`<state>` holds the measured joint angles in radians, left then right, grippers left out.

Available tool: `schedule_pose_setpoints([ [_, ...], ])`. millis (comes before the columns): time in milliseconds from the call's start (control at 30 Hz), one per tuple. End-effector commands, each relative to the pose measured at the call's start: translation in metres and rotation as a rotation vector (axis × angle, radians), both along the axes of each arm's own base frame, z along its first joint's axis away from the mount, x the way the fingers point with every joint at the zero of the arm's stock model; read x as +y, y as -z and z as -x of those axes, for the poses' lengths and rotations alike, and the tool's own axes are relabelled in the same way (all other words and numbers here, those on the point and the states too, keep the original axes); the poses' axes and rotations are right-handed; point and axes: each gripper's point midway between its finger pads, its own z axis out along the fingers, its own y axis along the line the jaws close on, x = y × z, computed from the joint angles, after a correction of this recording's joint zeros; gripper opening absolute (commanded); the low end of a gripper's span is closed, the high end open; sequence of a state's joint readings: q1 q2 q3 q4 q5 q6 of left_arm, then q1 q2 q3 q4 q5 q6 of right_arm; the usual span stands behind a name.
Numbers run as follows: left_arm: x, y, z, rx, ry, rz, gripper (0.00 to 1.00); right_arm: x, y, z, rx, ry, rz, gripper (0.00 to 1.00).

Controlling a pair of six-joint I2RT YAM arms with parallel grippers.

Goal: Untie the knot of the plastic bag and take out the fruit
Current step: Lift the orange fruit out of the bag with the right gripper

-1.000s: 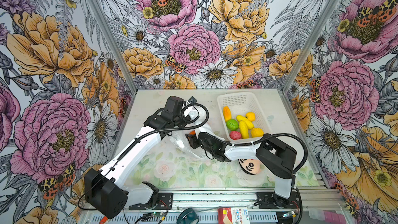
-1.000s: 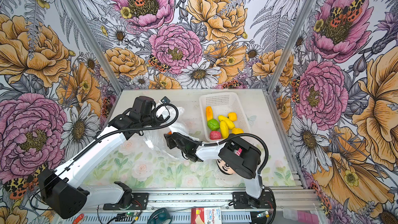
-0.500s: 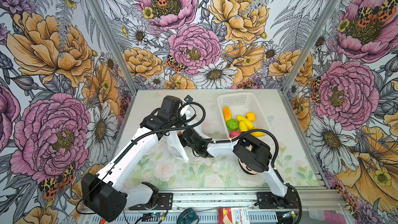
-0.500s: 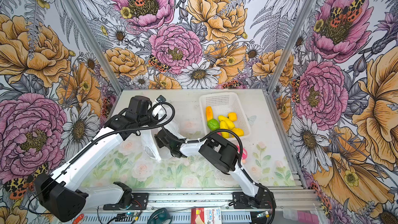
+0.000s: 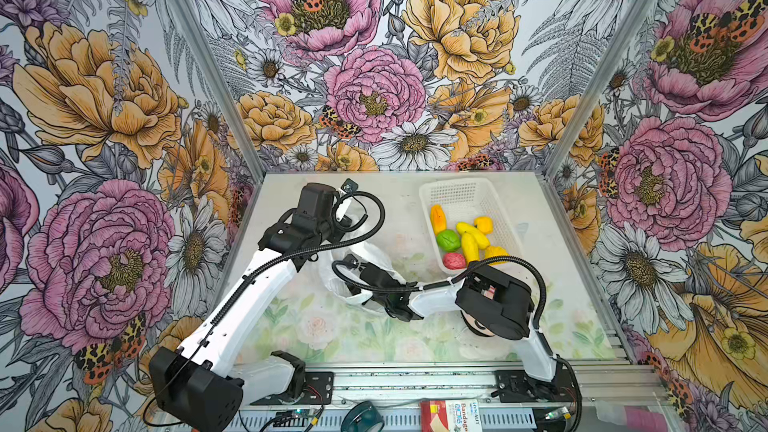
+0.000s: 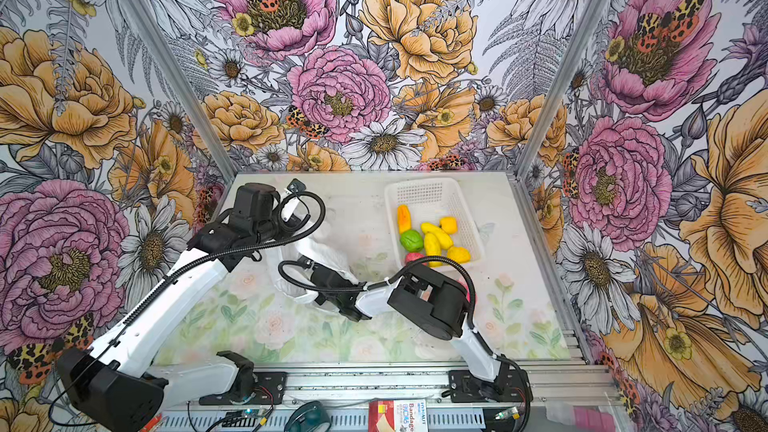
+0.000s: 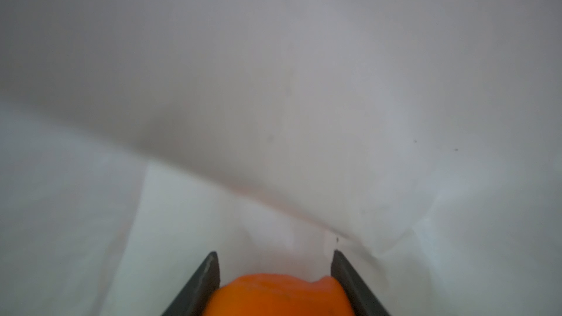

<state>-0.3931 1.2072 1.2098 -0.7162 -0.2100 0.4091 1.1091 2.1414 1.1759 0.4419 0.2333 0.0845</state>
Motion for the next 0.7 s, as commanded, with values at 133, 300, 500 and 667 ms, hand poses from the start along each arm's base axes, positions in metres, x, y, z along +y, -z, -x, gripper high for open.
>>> schedule_pose_setpoints([
  [133,0.000,-0.016,-0.002,-0.040,-0.004,0.068,0.00,0.024,-0.027,0.012,-0.046,-0.064,-0.002,0.20],
  [300,-0.008,-0.006,-0.005,-0.005,0.020,0.064,0.00,0.018,-0.090,0.034,-0.110,-0.045,-0.094,0.20],
  [500,-0.014,0.005,-0.007,0.021,0.031,0.040,0.00,-0.005,-0.145,0.049,-0.094,-0.022,-0.228,0.23],
  [667,-0.019,0.014,-0.009,0.041,0.037,0.012,0.00,-0.017,-0.167,0.056,-0.066,-0.015,-0.272,0.21],
])
